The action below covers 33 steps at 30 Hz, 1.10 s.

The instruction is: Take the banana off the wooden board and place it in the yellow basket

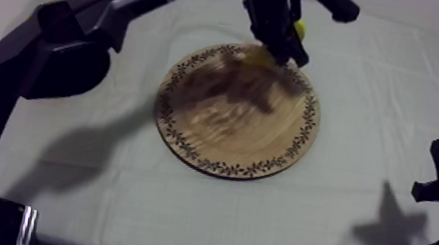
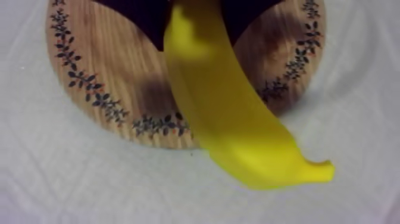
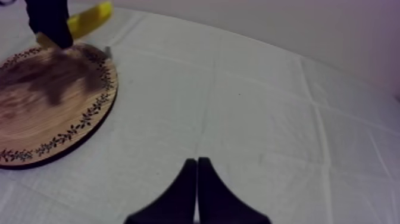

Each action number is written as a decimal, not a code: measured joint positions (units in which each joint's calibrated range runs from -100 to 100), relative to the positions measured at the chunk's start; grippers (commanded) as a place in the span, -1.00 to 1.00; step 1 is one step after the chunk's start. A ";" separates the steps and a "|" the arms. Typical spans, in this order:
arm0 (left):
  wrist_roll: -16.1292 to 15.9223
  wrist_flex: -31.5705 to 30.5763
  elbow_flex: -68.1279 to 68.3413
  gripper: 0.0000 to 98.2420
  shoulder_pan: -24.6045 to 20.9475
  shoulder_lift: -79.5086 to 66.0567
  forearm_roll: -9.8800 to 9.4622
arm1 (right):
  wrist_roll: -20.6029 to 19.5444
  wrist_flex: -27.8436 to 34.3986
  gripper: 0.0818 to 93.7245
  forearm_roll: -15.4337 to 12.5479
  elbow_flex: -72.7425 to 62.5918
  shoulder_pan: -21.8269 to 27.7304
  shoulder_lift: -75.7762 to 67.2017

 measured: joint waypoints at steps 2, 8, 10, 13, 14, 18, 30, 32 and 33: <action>0.00 0.00 0.16 -0.53 0.05 -2.17 -0.06 | 0.00 -0.08 -1.00 0.00 0.00 0.00 0.00; 0.25 0.10 2.27 -0.55 0.56 -8.96 -0.11 | 0.00 -0.03 -1.00 0.00 0.00 0.00 0.00; 0.41 0.35 3.50 -0.56 0.55 -10.80 -0.06 | 0.00 -0.03 -1.00 0.00 0.00 0.00 0.00; 0.61 0.45 6.41 -0.57 0.56 -13.24 -0.11 | 0.00 -0.03 -1.00 0.00 0.00 0.00 0.00; 0.65 0.36 7.61 -0.57 0.56 -14.05 -0.18 | 0.00 -0.03 -1.00 0.00 0.00 0.00 0.00; 0.99 0.33 12.73 -0.59 -0.31 -17.13 -0.72 | 0.00 -0.03 -1.00 0.00 0.00 0.00 0.00; 2.08 0.44 29.26 -0.63 -7.28 -26.61 -1.16 | 0.01 0.00 -1.00 0.00 0.00 0.00 0.00; 2.08 0.38 32.02 -0.64 -8.71 -28.09 -1.16 | 0.01 0.00 -1.00 0.00 0.00 0.00 0.00; 2.08 0.38 33.31 -0.64 -9.51 -28.83 -1.16 | 0.01 0.00 -1.00 0.00 0.00 0.00 0.00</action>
